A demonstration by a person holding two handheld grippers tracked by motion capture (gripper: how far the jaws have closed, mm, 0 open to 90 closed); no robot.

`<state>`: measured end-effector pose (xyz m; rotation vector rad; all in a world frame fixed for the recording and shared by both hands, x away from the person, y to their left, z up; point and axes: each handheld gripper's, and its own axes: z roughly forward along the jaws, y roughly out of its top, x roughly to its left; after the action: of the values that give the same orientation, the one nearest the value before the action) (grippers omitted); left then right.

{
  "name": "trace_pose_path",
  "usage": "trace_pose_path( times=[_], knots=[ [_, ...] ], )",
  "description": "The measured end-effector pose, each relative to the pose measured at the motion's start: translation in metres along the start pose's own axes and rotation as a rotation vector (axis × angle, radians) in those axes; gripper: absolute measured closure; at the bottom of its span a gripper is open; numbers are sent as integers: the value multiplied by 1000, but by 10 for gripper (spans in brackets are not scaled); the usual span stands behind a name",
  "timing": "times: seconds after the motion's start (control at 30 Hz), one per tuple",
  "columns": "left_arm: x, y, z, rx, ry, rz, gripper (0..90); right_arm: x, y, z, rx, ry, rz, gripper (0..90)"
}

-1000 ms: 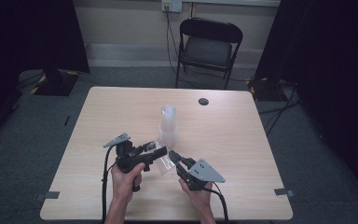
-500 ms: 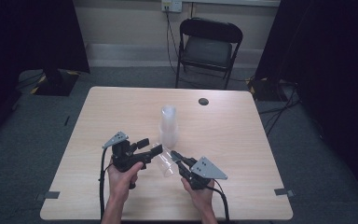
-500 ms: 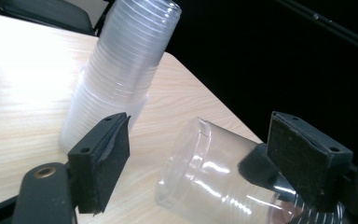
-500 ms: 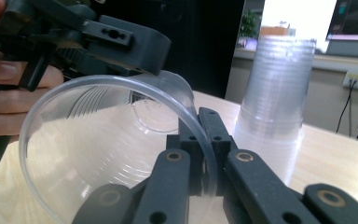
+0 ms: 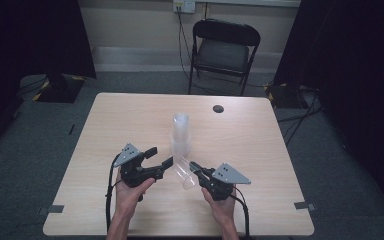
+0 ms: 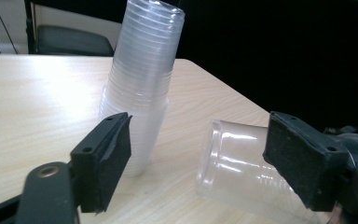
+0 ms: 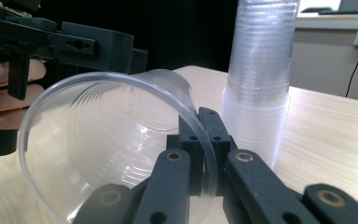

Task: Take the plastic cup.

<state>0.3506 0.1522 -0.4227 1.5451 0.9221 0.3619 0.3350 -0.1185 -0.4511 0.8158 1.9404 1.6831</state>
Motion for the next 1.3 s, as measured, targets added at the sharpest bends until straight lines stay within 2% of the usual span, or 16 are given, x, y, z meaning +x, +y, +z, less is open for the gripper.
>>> trace_pose_path(
  times=[0.13,0.17,0.27,0.43,0.5,0.53,0.63,0.77,0.83,0.97,1.13,1.3],
  knots=[
    [1,-2,-3,-7,-22,25,213,-1,3,-2,18,3,12,889],
    [1,-3,-4,-6,-13,30,213,-2,3,-2,24,5,12,889],
    [4,-4,-8,16,-43,13,246,-4,5,-2,47,7,16,889],
    [3,-8,-11,46,-45,80,208,-8,8,-2,87,25,36,890],
    [3,-10,-12,42,-71,113,193,-9,9,-3,87,20,43,891],
    [2,-11,-12,42,-80,115,175,-10,10,-3,89,25,47,891],
    [-1,-13,-11,47,-78,148,198,-10,13,-4,103,22,42,892],
    [-6,-17,-9,92,-85,215,198,-11,17,-5,135,25,32,893],
    [-8,-19,-8,100,-94,231,198,-12,18,-5,156,28,32,893],
    [-11,-25,-7,133,-73,277,203,-14,21,-4,194,36,36,893],
    [-14,-29,-5,142,-36,339,204,-16,27,-2,226,48,48,893],
    [-16,-32,-2,157,-36,382,192,-15,32,1,263,60,42,893]
  ],
)
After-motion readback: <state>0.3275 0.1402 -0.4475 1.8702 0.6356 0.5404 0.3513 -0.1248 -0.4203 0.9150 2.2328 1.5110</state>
